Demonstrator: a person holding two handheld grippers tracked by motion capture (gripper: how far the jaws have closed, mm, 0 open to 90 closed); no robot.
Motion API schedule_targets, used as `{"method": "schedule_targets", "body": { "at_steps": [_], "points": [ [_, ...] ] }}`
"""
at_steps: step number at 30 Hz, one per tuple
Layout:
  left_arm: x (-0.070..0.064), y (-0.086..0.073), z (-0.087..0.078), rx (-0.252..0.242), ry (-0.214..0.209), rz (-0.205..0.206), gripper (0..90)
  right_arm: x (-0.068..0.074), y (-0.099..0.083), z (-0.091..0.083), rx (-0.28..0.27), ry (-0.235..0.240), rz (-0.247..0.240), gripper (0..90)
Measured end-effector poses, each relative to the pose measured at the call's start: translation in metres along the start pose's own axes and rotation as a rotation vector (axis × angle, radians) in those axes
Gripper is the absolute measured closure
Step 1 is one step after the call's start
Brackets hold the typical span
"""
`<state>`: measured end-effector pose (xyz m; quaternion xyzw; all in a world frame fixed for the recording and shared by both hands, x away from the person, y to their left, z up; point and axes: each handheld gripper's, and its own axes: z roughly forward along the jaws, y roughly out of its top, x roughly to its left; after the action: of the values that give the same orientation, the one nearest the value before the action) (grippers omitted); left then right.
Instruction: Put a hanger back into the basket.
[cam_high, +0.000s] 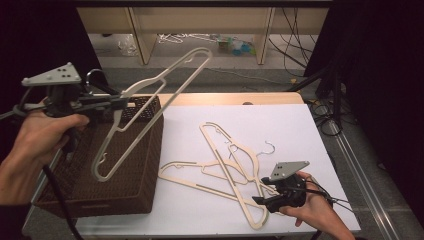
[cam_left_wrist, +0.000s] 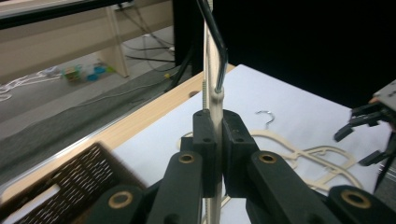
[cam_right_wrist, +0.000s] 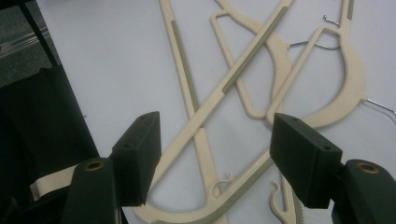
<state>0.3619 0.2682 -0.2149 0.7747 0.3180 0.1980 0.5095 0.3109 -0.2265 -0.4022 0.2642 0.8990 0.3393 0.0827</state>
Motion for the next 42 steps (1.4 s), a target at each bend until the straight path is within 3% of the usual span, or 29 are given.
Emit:
{"method": "schedule_targets", "body": {
  "at_steps": [2, 3, 5, 6, 7, 8, 9, 12, 18, 19, 22, 24, 26, 27, 28, 30, 31, 36, 37, 38, 40, 41, 42],
  "points": [
    [0.013, -0.016, -0.008, 0.016, 0.025, -0.032, 85.5, 0.000, 0.000, 0.001, -0.008, -0.003, 0.000, 33.9],
    [0.013, -0.016, -0.008, 0.016, 0.025, -0.032, 85.5, 0.001, 0.000, 0.002, -0.019, -0.011, 0.000, 33.3],
    [0.025, -0.027, -0.013, 0.029, 0.063, -0.012, 85.5, 0.001, 0.000, 0.002, -0.020, -0.009, 0.003, 31.8],
    [0.029, -0.033, -0.015, 0.042, 0.078, -0.029, 85.5, 0.001, 0.000, 0.002, -0.017, -0.008, 0.008, 31.0],
    [0.034, -0.038, -0.017, 0.041, 0.076, -0.014, 85.4, 0.001, -0.001, 0.003, -0.021, -0.013, 0.009, 28.4],
    [0.037, -0.043, -0.019, 0.050, 0.086, -0.024, 85.5, 0.001, -0.001, 0.003, -0.025, -0.014, 0.010, 26.8],
    [0.042, -0.048, -0.020, 0.054, 0.099, -0.005, 85.4, 0.000, -0.001, 0.004, -0.030, -0.021, 0.010, 26.7],
    [0.055, -0.065, -0.025, 0.079, 0.132, -0.024, 85.4, -0.002, -0.002, 0.003, -0.024, -0.026, 0.020, 25.1],
    [0.067, -0.085, -0.025, 0.123, 0.160, -0.036, 85.5, -0.002, -0.003, 0.003, -0.023, -0.030, 0.026, 25.1],
    [0.069, -0.086, -0.026, 0.146, 0.163, -0.019, 85.5, -0.002, -0.004, 0.004, -0.036, -0.039, 0.027, 25.1],
    [0.073, -0.097, -0.024, 0.157, 0.179, -0.046, 85.5, -0.002, -0.005, 0.004, -0.017, -0.029, 0.024, 25.2],
    [0.079, -0.103, -0.025, 0.185, 0.189, -0.034, 85.5, -0.002, -0.005, 0.004, -0.015, -0.028, 0.027, 25.2],
    [0.082, -0.109, -0.024, 0.198, 0.204, -0.067, 85.5, -0.003, -0.006, 0.006, -0.025, -0.035, 0.014, 25.2],
    [0.084, -0.113, -0.023, 0.185, 0.204, -0.070, 85.5, -0.003, -0.006, 0.006, -0.025, -0.035, 0.014, 25.2],
    [0.087, -0.116, -0.023, 0.228, 0.205, -0.055, 85.4, -0.004, -0.006, 0.005, -0.009, -0.026, 0.020, 25.2],
    [0.089, -0.122, -0.019, 0.235, 0.204, -0.066, 85.4, -0.004, -0.006, 0.006, -0.010, -0.030, 0.026, 25.3],
    [0.091, -0.128, -0.016, 0.232, 0.205, -0.090, 85.4, -0.004, -0.006, 0.006, -0.010, -0.029, 0.025, 25.3],
    [0.096, -0.132, -0.009, 0.273, 0.203, -0.069, 85.4, -0.003, -0.007, 0.007, -0.003, -0.025, 0.017, 25.3],
    [0.095, -0.133, -0.006, 0.277, 0.204, -0.084, 85.4, -0.003, -0.007, 0.007, -0.003, -0.025, 0.019, 25.3],
    [0.100, -0.131, -0.004, 0.338, 0.178, -0.014, 85.4, -0.003, -0.007, 0.007, -0.003, -0.023, 0.018, 25.3],
    [0.100, -0.132, -0.001, 0.339, 0.178, -0.025, 85.4, -0.004, -0.007, 0.007, -0.002, -0.026, 0.019, 25.3],
    [0.102, -0.132, 0.002, 0.360, 0.173, -0.004, 85.4, -0.004, -0.007, 0.007, -0.002, -0.026, 0.019, 25.3],
    [0.100, -0.134, 0.006, 0.359, 0.181, -0.038, 85.4, -0.004, -0.007, 0.007, -0.004, -0.028, 0.019, 25.3]
  ]
}}
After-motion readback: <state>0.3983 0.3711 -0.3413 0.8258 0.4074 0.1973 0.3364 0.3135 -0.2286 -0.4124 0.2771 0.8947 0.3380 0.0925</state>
